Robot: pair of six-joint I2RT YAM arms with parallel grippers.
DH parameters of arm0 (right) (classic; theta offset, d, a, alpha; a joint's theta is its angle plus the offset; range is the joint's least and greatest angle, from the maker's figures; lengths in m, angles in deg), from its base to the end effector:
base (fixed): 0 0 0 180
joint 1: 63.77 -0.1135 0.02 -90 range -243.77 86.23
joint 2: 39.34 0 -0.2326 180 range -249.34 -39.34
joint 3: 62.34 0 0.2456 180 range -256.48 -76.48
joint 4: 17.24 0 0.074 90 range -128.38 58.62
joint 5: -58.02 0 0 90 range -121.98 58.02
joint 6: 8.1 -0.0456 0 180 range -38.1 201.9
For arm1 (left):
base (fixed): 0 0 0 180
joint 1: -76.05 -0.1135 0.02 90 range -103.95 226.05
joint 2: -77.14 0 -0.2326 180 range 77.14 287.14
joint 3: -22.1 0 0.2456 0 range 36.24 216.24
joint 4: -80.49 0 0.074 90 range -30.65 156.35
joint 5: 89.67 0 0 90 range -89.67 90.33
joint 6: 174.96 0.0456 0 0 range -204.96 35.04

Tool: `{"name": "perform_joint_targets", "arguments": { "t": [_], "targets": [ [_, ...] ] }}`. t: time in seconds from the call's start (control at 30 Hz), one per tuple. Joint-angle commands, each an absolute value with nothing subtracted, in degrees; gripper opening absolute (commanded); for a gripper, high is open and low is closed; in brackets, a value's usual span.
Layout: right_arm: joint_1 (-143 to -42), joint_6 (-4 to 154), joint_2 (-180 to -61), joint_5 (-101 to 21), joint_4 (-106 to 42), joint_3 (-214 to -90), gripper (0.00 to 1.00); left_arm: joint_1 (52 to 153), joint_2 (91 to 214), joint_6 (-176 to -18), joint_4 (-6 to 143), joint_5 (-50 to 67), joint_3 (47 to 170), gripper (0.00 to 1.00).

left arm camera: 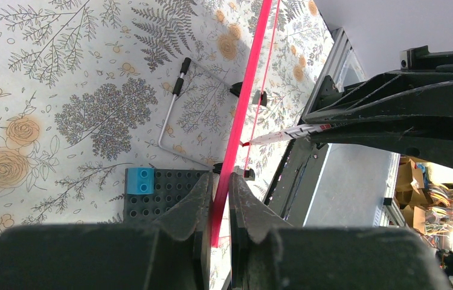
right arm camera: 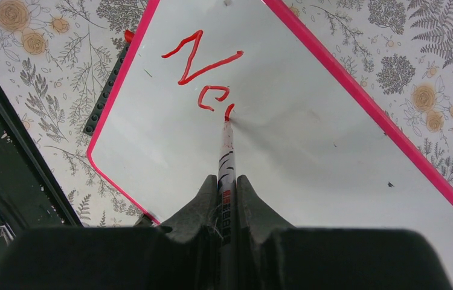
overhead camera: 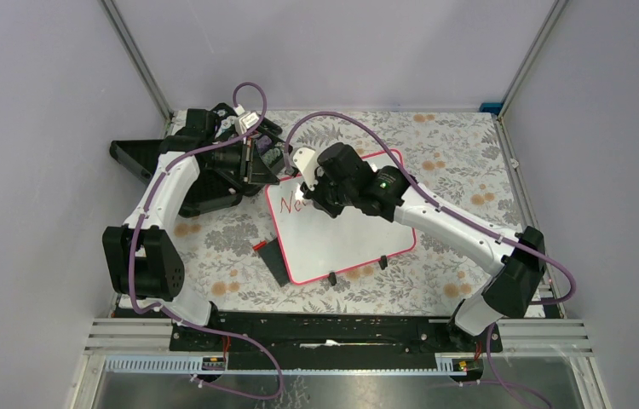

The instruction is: Write a sentence on the whiteboard

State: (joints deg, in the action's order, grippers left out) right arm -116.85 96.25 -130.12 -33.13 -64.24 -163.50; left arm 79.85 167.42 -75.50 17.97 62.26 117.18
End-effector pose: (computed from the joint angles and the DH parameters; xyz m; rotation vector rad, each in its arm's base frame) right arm 0.2160 0.2889 0.3190 -1.2519 1.8558 0.3944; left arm 0.3135 -0.0611 0.2859 0.6416 2.1687 -1.3036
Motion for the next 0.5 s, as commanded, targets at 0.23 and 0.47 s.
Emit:
{"name": "perform_joint_targets", "arguments": {
  "t": [0.23, 0.47],
  "targets": [
    [-114.50, 97.63, -129.73, -30.67, -63.57, -166.95, 0.00, 79.75, 167.39, -75.57, 18.72, 62.01, 117.14, 0.00],
    [-114.22, 97.47, -129.61, -31.48, -63.61, -166.45, 0.00, 79.74, 167.65, -75.53, 18.71, 62.04, 117.17, 0.00]
  ]
}}
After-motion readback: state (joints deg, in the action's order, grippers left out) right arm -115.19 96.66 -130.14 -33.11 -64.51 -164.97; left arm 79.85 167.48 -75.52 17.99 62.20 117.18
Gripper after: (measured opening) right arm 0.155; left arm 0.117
